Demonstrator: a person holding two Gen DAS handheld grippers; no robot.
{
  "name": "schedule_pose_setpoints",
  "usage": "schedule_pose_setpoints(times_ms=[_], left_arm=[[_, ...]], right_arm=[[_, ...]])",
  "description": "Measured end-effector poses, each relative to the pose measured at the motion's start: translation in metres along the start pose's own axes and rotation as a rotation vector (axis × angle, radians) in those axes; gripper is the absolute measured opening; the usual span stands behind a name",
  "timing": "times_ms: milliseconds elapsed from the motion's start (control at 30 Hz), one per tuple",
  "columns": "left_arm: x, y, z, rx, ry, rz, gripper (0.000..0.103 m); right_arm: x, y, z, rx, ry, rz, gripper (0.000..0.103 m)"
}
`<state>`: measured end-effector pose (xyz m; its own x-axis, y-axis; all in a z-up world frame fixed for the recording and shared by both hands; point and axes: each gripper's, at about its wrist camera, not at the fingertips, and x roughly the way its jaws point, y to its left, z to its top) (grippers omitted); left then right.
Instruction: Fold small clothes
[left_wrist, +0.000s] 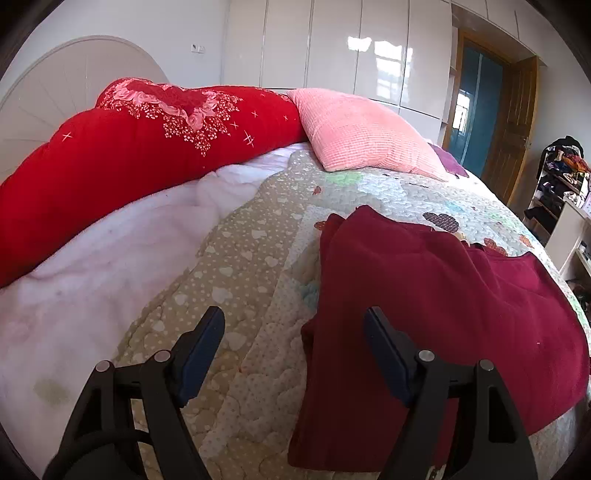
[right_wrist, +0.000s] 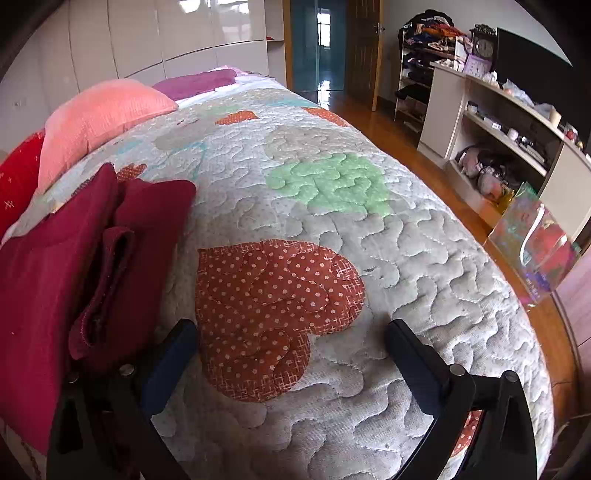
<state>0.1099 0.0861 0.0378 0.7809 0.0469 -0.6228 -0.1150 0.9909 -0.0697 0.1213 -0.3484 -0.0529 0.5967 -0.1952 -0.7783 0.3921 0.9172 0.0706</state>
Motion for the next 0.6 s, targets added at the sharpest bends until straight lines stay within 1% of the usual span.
schedule_pose_setpoints(times_ms=[367, 533, 600], left_arm=[[0.000, 0.004, -0.001, -0.028, 0.016, -0.016, 0.077], [-0.004, 0.013, 0.002, -0.057, -0.011, 0.011, 0.077], [-0.002, 0.021, 0.003, -0.082, -0.007, 0.028, 0.077]], right_arm=[[-0.002, -0.001, -0.001, -0.003, 0.000, -0.003, 0.103], [-0.001, -0.001, -0.001, -0.003, 0.000, -0.003, 0.103], [-0.001, -0.001, -0.001, -0.003, 0.000, -0.003, 0.103]])
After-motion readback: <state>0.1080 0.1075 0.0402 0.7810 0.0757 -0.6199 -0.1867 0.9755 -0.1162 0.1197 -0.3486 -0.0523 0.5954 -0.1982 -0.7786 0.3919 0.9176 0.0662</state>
